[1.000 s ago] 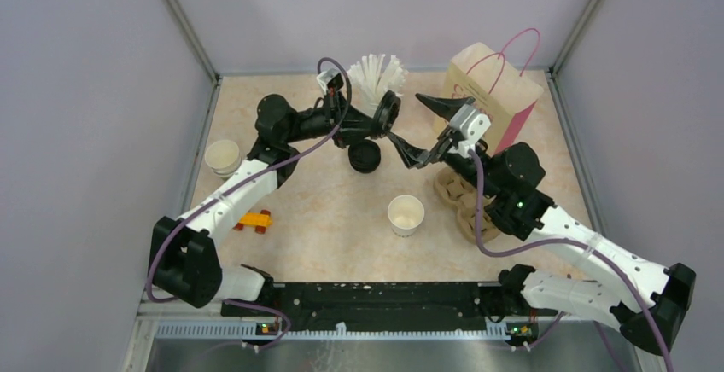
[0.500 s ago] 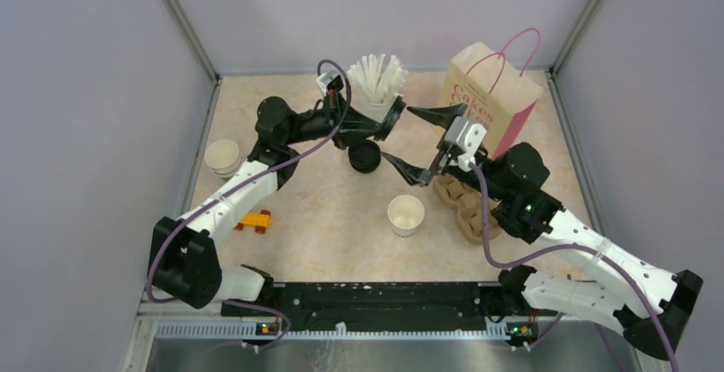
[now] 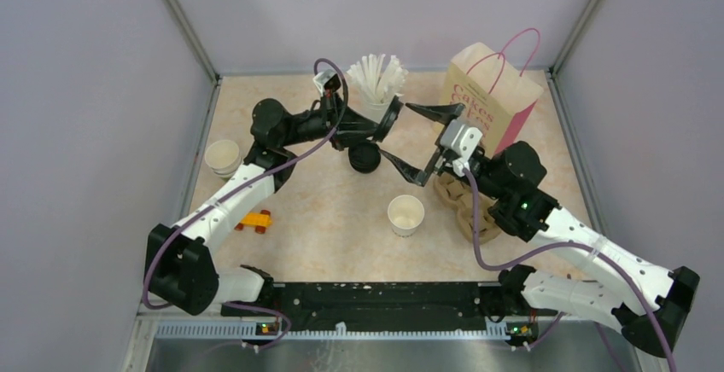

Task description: Pack the takeout coffee

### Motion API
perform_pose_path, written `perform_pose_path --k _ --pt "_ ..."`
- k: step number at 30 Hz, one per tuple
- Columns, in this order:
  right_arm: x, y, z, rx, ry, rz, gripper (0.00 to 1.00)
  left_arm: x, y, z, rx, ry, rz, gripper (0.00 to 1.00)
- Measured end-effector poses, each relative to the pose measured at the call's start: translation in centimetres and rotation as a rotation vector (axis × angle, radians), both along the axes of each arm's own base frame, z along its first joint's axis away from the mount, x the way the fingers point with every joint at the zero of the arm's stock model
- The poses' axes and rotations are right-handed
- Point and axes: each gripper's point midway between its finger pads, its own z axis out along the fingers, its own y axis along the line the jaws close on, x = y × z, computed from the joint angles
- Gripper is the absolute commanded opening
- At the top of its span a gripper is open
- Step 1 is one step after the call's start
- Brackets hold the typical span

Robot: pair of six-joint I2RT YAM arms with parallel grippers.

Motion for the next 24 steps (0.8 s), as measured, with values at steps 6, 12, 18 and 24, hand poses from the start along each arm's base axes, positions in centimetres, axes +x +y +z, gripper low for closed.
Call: perform_pose_path --k 6,12,18,24 --pt "0.15 -0.24 0.69 0.024 -0.014 -0.015 0.99 -0.18 -0.17 -0.02 0.000 0.001 -0.004 0.00" --pt "0.32 -0.05 0.70 0.027 -0.017 -0.015 0.96 -0.18 -0.31 -0.09 0.002 0.006 -0.002 0.00" --pt "0.56 0.18 0.52 0.026 -0.014 -0.016 0.93 -0.24 -0.49 -0.18 0.004 0.011 -0.003 0.00" --pt "0.66 0.14 0.83 0.038 -0.021 -0.022 0.91 -0.18 -0.55 -0.27 0.008 0.020 0.002 0.00"
